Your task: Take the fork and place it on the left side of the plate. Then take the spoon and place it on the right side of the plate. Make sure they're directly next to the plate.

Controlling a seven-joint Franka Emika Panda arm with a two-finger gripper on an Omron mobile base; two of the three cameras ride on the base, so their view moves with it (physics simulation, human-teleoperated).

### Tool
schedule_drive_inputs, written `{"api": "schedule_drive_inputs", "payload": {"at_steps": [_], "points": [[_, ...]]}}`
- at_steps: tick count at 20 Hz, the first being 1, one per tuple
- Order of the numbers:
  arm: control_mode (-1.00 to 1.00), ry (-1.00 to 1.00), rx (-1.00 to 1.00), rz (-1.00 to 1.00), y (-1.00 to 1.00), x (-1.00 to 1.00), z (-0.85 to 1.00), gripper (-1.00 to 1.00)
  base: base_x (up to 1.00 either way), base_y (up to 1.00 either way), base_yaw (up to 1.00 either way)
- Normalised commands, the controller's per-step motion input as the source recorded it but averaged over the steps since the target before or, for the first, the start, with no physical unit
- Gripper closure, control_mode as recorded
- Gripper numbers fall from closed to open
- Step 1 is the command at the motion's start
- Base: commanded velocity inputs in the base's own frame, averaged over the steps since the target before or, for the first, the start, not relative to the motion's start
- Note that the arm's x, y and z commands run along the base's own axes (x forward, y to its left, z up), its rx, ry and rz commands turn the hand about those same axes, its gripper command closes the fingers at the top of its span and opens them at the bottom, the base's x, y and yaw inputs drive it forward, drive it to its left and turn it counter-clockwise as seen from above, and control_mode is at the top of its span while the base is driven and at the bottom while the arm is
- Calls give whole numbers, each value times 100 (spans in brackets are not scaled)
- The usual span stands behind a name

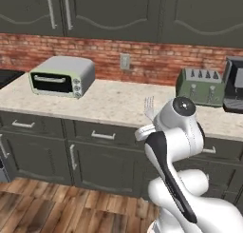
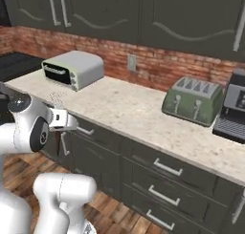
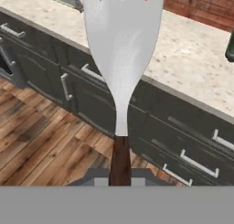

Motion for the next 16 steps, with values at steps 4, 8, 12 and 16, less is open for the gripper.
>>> {"api": "schedule_drive_inputs", "payload": {"at_steps": [4, 8, 12, 16], "points": [[100, 0, 0, 0, 0, 0, 0, 100, -82, 100, 29], [100, 0, 0, 0, 0, 0, 0, 100, -92, 100, 28], [100, 0, 0, 0, 0, 0, 0, 100, -93, 100, 30], [100, 0, 0, 0, 0, 0, 0, 100, -93, 100, 29]]}}
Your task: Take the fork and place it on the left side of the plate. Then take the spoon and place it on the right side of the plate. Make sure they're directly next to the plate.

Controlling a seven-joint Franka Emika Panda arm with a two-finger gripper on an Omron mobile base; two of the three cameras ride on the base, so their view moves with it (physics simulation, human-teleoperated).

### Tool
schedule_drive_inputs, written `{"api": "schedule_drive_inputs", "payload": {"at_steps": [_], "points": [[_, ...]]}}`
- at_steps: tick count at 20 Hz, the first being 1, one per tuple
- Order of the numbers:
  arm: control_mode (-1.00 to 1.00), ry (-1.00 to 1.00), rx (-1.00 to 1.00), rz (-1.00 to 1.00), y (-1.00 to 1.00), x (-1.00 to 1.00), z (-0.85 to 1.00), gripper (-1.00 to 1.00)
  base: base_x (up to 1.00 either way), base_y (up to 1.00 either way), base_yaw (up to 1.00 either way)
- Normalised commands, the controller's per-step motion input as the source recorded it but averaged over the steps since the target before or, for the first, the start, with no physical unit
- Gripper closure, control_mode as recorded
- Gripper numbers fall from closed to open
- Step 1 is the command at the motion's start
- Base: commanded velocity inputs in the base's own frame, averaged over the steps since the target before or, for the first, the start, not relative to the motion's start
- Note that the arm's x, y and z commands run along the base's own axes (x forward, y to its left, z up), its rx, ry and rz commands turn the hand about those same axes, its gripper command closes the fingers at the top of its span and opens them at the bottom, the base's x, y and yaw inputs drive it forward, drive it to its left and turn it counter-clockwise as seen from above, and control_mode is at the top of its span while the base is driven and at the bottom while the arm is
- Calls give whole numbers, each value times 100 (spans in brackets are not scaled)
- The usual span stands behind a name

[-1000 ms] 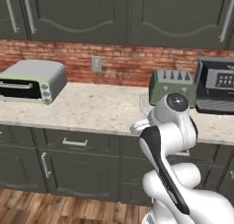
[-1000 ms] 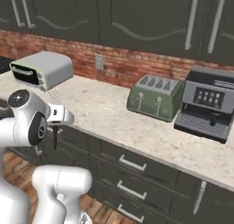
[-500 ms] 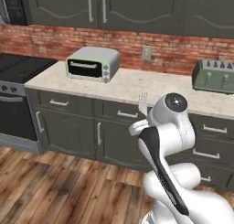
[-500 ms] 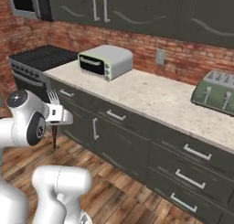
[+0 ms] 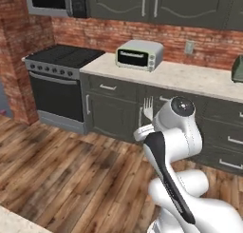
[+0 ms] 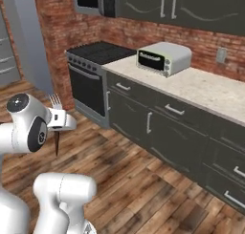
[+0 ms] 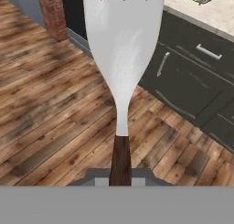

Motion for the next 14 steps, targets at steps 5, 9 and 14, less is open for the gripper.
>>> {"api": "schedule_drive_inputs", "payload": {"at_steps": [5, 9, 14], "points": [[100, 0, 0, 0, 0, 0, 0, 100, -79, 100, 23], [100, 0, 0, 0, 0, 0, 0, 100, -53, 100, 29], [100, 0, 0, 0, 0, 0, 0, 100, -58, 100, 36]]}}
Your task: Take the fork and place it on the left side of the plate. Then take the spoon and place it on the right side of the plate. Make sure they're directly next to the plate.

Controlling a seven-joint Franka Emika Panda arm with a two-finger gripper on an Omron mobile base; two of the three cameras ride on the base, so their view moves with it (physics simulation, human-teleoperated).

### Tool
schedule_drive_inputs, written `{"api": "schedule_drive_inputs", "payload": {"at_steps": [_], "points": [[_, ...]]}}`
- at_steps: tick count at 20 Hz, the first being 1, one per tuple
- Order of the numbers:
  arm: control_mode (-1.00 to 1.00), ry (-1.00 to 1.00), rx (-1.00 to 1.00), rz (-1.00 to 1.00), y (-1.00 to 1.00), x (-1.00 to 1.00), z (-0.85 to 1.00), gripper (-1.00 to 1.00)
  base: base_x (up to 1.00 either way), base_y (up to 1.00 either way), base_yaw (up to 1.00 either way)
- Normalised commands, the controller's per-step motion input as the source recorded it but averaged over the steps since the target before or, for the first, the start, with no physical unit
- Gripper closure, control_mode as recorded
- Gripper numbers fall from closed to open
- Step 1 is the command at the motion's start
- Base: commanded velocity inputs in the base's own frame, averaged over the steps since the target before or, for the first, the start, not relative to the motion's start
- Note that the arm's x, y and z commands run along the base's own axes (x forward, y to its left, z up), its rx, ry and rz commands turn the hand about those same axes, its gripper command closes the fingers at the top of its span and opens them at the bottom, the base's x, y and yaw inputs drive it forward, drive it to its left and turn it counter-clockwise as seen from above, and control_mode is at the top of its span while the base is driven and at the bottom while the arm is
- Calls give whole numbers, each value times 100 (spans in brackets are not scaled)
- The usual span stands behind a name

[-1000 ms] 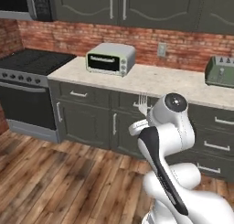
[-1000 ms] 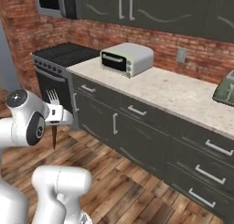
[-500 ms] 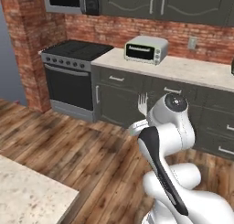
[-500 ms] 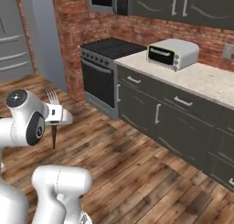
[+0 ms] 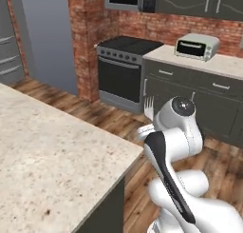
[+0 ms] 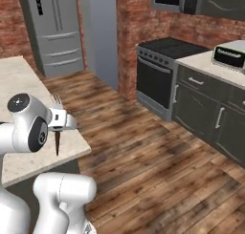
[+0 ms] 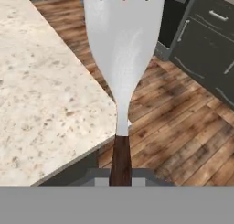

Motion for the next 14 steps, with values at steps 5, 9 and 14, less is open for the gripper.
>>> {"api": "schedule_drive_inputs", "payload": {"at_steps": [5, 9, 14], "points": [[100, 0, 0, 0, 0, 0, 0, 100, -55, 96, 39], [100, 0, 0, 0, 0, 0, 0, 100, -52, 98, 41], [100, 0, 0, 0, 0, 0, 0, 100, -50, 100, 40]]}}
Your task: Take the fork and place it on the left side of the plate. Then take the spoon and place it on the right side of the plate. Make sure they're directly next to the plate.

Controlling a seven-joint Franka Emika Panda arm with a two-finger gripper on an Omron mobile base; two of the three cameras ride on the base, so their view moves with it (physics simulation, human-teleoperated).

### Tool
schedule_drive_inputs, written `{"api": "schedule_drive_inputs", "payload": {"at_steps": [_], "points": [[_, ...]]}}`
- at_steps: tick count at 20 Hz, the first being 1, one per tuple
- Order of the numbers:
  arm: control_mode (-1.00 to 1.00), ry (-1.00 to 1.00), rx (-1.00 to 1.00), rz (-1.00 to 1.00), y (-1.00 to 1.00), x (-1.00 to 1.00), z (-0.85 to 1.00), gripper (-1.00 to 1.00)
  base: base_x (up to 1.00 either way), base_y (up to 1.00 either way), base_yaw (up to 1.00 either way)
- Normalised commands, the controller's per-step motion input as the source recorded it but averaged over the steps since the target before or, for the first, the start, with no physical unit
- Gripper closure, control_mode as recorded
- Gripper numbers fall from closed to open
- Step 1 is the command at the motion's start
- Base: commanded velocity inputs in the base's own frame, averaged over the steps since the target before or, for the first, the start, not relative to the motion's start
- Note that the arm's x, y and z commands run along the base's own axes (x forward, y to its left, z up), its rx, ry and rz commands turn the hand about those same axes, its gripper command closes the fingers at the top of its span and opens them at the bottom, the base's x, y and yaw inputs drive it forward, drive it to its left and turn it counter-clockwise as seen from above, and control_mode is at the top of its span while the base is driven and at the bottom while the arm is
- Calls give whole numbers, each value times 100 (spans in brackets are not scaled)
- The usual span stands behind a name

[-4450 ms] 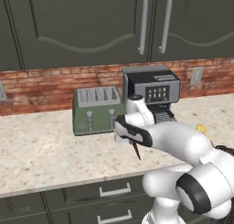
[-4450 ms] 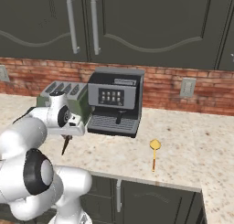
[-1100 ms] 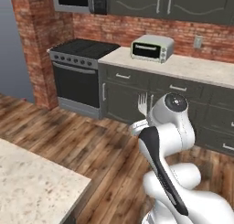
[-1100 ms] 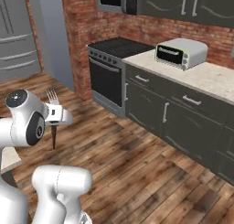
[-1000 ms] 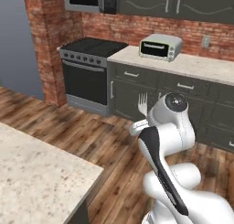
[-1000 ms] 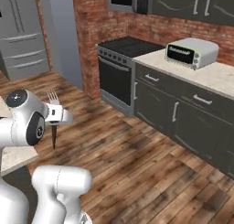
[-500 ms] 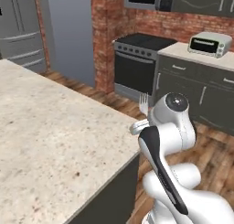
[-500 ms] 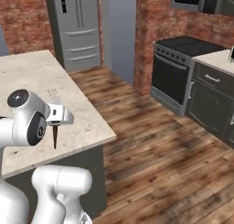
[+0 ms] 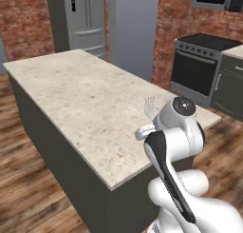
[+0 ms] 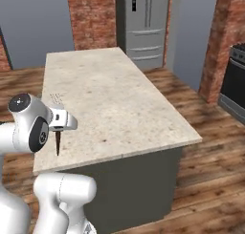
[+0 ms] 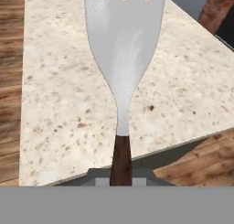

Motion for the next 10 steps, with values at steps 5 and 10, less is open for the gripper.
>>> {"api": "schedule_drive_inputs", "payload": {"at_steps": [5, 10], "points": [[100, 0, 0, 0, 0, 0, 0, 100, -48, 100, 38], [100, 0, 0, 0, 0, 0, 0, 100, -53, 100, 37]]}}
